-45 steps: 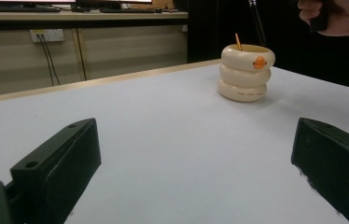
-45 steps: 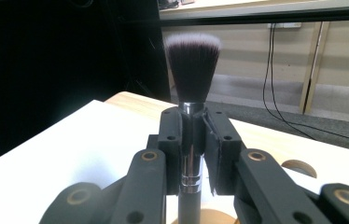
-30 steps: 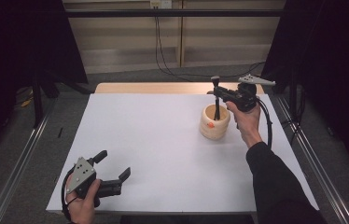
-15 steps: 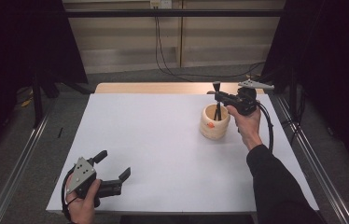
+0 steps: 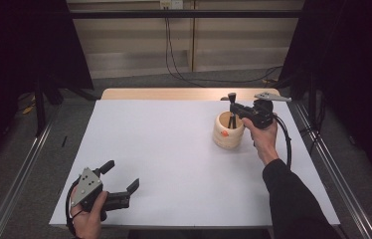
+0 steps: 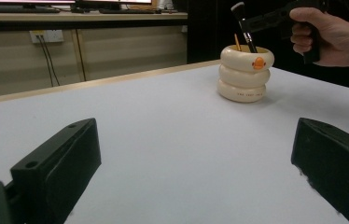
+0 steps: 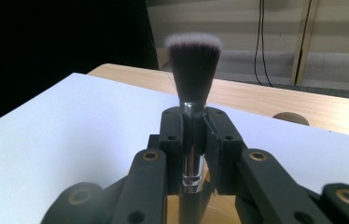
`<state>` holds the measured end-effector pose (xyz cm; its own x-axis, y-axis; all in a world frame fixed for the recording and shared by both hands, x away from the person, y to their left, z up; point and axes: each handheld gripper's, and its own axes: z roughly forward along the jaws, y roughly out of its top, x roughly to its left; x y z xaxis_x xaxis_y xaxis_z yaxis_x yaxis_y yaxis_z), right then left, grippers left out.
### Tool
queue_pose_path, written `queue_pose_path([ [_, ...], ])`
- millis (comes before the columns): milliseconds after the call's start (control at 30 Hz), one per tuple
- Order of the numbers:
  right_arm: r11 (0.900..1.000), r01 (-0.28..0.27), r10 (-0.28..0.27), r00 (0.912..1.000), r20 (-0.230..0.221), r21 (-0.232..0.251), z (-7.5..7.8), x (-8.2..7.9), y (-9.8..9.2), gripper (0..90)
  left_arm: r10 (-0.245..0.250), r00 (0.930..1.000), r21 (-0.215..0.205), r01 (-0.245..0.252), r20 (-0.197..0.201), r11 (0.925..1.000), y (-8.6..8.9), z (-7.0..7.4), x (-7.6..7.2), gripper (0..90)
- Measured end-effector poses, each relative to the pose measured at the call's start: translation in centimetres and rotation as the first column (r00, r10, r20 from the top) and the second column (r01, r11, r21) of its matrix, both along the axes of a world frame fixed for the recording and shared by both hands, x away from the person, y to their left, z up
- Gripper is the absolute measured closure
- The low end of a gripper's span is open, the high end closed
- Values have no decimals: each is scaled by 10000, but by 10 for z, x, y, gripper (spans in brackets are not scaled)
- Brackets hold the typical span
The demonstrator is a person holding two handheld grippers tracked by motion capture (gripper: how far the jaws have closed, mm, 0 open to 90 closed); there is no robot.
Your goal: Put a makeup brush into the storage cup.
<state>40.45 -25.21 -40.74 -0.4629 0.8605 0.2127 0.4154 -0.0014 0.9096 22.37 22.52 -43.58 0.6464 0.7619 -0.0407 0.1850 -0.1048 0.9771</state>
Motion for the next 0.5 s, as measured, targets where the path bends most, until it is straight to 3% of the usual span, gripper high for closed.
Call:
queue_pose_path([
  [500,10000,-67,66,9997,-254,-13,-11,-1,-1,775,46,10000,34,-46,-15,10000,0,0,0,14],
])
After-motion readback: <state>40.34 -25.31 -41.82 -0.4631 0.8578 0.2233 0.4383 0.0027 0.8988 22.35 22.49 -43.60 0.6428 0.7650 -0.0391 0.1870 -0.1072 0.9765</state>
